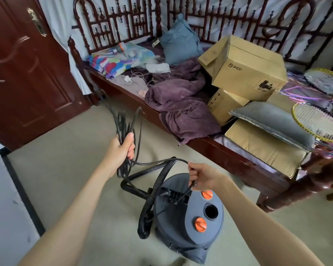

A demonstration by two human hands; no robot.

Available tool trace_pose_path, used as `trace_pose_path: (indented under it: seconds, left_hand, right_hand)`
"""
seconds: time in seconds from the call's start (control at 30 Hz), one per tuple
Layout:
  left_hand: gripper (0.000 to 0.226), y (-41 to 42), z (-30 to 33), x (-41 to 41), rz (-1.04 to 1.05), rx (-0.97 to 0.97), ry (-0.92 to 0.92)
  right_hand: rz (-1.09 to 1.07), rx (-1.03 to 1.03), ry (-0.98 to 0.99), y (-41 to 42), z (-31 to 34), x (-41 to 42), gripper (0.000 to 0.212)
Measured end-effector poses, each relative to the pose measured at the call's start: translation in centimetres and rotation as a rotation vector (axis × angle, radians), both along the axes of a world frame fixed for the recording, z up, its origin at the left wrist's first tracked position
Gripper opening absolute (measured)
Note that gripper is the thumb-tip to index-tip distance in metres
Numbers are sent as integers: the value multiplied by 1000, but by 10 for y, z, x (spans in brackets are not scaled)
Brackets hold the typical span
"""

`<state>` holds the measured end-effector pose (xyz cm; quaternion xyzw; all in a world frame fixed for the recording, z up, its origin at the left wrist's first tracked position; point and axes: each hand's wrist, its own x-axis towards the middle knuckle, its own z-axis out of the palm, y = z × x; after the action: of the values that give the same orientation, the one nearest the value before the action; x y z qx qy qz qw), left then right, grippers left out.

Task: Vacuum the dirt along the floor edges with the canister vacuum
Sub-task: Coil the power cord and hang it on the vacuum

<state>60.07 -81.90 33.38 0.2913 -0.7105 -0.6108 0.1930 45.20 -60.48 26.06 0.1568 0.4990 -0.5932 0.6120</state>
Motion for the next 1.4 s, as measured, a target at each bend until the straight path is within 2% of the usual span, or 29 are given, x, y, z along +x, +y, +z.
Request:
trace_pose_path:
  seconds: [0.07, 0.13, 0.23, 0.33, 0.4, 0.5, 0.57, 0.63, 0.7, 0.8, 0.93, 0.97, 1.03, 1.1, 1.17, 1.27, 1.4]
  left_hand:
    - [36, -2, -21, -3, -71, -148, -127]
    - [36, -4, -44, -9, -157, -217, -231]
    - [27, -2, -78, -20, -324, -242, -349]
    - [17, 5, -103, -30, -494, -235, -387]
    - [24, 12, -116, -39, -617, -299, -416]
    - [16, 30, -133, -52, -803, -235, -419]
    - [29, 42, -144, -60, -903, -261, -420]
    - [45, 51, -155, -69, -971, -410, -428]
    - [37, 60, -170, -76, -1010, -607, -350]
    - [16, 81, -197, -78, -1063, -770, -242]
    - [23, 107, -239, -66, -1139, -1111, -364]
    - [26, 110, -249, -62, -1178, -1158, -400]
    - [27, 115, -267, -56, -1257, -1209, -471]
    - [22, 118, -280, -54, -1293, -1226, -514]
    - [18, 121, -283, -51, -1284, -1228, -562]
    - [28, 120, -283, -46, -1244, -1261, -404]
    - [43, 111, -287, -44, -1189, -1254, -343]
  right_hand:
    - [-122, -43, -97, -13, 1, 2, 30]
    - [-271, -83, -184, -28, 1, 4, 22]
    - [-510, -134, -265, -48, -2, 5, 11]
    - [-688, -171, -317, -57, -10, 2, 10]
    - [-748, -153, -294, -53, -16, -3, 17]
    - [-720, -82, -178, -37, -21, -10, 28]
    - [-688, -3, -86, -24, -24, -12, 32]
    - [-709, 64, -21, -9, -29, -13, 42]
    - [-757, 110, 0, 10, -37, -13, 55]
    - [-707, 294, 63, 41, -62, -1, 65]
    - [-743, 655, 147, 61, -109, 25, 57]
    - [-723, 769, 222, 60, -119, 32, 55]
    - [-578, 957, 498, 52, -138, 50, 52]
    - [-383, 997, 797, 39, -156, 68, 52]
    - [-199, 1040, 959, 32, -173, 79, 53]
    - [-31, 1146, 991, 35, -194, 86, 58]
    - [-22, 1195, 1135, 26, -207, 100, 56]
